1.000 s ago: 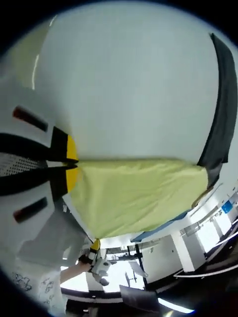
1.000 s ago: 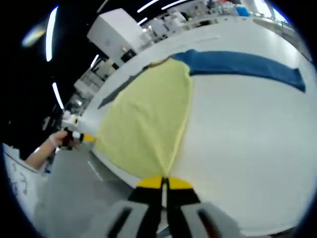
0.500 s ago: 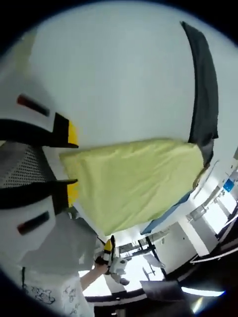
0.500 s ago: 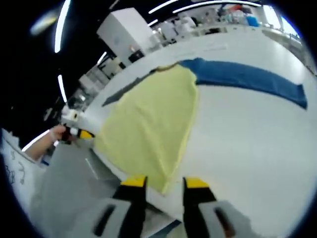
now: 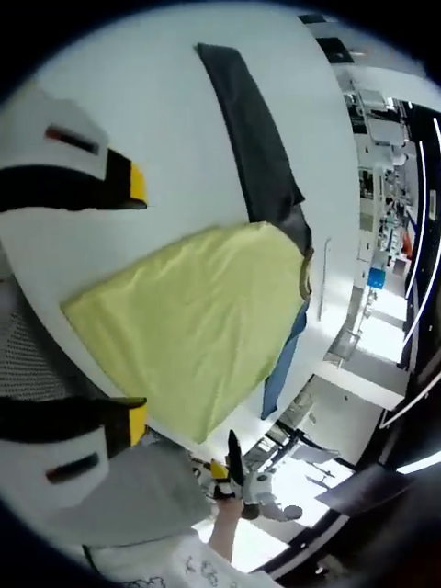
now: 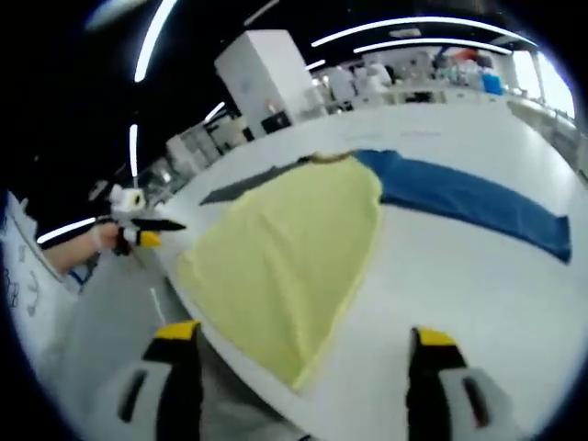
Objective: Fold the garment on the visible template until the final outline fits inside the template.
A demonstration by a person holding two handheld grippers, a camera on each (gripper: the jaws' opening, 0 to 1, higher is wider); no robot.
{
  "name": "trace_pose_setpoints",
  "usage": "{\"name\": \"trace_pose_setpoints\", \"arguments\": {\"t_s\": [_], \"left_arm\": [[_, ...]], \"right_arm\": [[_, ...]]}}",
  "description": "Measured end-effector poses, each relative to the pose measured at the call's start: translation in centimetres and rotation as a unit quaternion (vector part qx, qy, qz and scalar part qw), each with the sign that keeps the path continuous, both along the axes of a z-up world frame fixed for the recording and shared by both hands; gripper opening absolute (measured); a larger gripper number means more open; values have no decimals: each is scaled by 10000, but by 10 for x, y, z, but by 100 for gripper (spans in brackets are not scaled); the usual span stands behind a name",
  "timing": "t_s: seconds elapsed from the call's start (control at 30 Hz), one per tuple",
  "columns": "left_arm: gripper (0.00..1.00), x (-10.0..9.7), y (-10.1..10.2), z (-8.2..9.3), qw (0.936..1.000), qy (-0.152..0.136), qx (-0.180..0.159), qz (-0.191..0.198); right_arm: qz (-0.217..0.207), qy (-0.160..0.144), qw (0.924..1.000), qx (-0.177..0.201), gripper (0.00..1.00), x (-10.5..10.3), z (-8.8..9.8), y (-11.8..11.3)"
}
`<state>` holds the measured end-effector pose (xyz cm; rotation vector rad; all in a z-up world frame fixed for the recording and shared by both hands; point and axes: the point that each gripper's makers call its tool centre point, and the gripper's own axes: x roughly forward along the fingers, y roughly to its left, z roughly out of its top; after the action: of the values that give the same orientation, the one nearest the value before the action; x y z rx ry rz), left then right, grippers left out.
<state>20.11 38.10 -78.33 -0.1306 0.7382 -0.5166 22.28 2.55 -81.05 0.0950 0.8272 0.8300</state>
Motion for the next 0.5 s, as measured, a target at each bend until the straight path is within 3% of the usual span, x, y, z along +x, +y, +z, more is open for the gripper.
{"name": "trace_pose_setpoints", "arguments": {"t_s": [0.13,0.27,0.5], "left_arm": [[93,7,2,6,9999,-167,-13,41],[94,8,-2,13,9995,-300,22,-9],[92,10,-10,15,9993,-361,-30,-74]], "right_arm": [[-46,1,10000,-19,95,5,-1,-6],[-166,-33,9998,-133,94,17,-2,-20],[-865,-218,9955,-334,89,61,4,-66]]}}
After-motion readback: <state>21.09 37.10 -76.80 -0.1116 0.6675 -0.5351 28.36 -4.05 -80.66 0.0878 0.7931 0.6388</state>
